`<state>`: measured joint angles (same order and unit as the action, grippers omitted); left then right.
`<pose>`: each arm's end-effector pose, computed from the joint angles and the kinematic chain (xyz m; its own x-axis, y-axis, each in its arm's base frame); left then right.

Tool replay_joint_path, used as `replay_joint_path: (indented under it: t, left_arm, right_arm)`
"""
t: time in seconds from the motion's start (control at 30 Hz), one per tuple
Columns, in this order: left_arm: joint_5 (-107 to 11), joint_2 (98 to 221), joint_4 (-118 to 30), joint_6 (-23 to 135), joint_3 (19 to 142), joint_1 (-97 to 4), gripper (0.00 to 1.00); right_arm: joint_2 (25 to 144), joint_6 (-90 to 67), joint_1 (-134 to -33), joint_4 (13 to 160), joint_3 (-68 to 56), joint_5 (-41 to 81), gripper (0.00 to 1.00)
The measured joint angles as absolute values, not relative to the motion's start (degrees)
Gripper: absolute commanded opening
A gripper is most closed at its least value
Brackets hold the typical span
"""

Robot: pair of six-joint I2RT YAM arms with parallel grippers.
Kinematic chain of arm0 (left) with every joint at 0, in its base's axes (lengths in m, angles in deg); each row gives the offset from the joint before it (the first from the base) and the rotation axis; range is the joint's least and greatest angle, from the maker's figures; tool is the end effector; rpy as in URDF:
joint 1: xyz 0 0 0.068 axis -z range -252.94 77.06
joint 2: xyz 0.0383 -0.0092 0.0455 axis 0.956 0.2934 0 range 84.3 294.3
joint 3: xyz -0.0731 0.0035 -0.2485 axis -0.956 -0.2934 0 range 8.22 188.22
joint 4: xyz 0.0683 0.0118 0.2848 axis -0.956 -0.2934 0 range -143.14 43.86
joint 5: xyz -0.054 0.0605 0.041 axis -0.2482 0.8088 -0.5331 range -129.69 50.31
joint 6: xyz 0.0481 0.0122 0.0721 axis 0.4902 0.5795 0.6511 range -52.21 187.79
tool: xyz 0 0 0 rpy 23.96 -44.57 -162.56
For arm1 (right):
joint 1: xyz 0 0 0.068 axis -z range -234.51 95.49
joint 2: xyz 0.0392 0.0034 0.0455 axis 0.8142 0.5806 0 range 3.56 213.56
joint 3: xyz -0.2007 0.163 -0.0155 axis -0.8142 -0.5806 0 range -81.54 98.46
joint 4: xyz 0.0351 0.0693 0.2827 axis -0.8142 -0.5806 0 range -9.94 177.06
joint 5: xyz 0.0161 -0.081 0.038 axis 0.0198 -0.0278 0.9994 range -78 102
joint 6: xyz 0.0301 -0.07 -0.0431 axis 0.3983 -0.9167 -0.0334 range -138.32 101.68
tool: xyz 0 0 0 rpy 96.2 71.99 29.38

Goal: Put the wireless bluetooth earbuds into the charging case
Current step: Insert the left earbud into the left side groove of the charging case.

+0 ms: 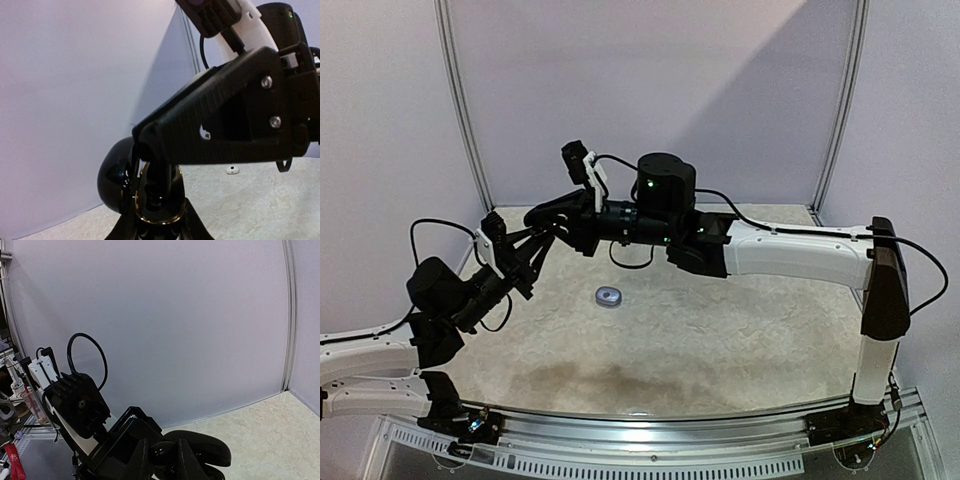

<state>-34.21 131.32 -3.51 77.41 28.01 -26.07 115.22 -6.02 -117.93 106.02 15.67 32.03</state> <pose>0.1904 -0.1925 0.2622 0.2899 -0.0660 -0.9548 0.6239 0.7695 0.1363 0.2193 0.4978 0.3458 -0.1771 0.0933 -0.9798 -0.9777 0.0974 0.1860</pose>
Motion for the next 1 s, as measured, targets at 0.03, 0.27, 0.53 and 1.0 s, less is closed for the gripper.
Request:
replay_joint_path:
  t: [0.03,0.27,0.53,1.0]
  left_arm:
    - [-34.2,131.3,-3.4,77.3,28.1,-26.1,0.0]
    - [-34.1,131.3,-3.4,77.1,28.1,-26.1,0.0]
    - [-33.8,131.3,-3.4,76.6,28.1,-26.1,0.0]
    - [-32.7,131.3,-3.6,76.1,28.1,-26.1,0.0]
  right_arm:
    - [115.4,-6.0,-118.0,106.0,15.7,32.2,0.0]
    - [116.2,-6.2,-118.1,106.5,15.8,32.3,0.0]
    - [117.3,-6.2,-118.1,106.9,17.0,32.0,0.0]
    - [118.1,-6.7,-118.4,106.7,17.8,29.3,0.0]
